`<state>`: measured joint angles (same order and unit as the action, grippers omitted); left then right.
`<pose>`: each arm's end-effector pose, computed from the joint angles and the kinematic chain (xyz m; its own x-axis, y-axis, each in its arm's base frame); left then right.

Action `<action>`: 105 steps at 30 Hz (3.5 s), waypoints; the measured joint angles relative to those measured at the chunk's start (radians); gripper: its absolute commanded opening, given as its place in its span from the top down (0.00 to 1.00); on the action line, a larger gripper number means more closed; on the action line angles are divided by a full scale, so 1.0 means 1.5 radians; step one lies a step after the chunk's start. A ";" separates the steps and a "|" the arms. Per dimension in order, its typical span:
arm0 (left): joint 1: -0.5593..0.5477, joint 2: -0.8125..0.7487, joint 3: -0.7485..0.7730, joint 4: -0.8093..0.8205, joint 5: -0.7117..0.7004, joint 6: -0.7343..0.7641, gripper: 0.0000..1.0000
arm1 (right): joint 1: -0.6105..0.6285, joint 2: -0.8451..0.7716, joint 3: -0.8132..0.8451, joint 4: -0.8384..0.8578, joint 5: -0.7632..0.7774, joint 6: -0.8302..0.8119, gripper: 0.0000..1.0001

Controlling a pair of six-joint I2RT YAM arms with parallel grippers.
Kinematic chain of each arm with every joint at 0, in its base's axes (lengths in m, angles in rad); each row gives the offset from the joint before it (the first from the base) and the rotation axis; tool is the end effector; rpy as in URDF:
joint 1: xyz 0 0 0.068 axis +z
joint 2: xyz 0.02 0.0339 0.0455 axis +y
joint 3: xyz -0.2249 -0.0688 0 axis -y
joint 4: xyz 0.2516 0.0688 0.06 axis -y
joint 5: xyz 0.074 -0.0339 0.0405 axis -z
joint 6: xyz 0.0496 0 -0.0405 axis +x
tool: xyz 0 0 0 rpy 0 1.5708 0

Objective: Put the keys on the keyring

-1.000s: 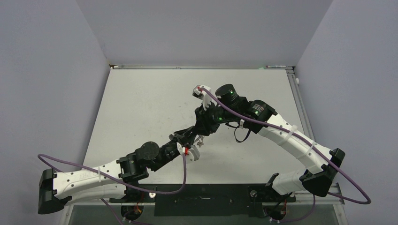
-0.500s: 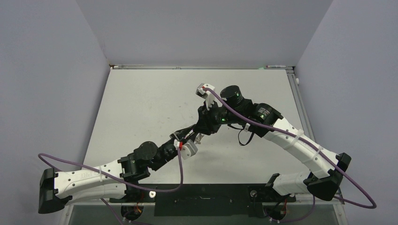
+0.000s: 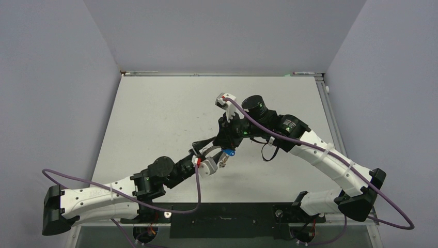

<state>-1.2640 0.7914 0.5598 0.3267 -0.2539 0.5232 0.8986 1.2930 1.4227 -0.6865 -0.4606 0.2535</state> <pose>0.0850 -0.2270 0.2857 0.4482 0.1868 -0.8742 0.7196 0.5049 0.4767 0.1699 0.2489 0.3592 -0.5533 -0.3344 -0.7629 -0.8234 0.3579 0.4403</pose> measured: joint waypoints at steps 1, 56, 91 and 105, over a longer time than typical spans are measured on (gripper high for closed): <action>0.000 0.000 0.000 -0.002 0.007 -0.002 0.40 | 0.000 -0.002 0.000 -0.001 0.004 0.001 0.95; 0.072 0.090 -0.075 0.305 0.016 -0.364 0.50 | 0.012 -0.020 -0.030 0.077 0.303 0.154 0.95; 0.112 0.101 -0.082 0.344 0.020 -0.323 0.60 | 0.027 -0.038 -0.047 0.122 0.266 0.172 0.95; 0.112 0.101 -0.085 0.354 0.014 -0.310 0.70 | 0.035 -0.038 -0.047 0.126 0.261 0.176 0.95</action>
<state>-1.0966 0.9428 0.4328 0.8581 -0.2321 0.0586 0.9512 1.2358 1.3525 -0.4980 -0.0685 0.5179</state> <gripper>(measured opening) 0.376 0.053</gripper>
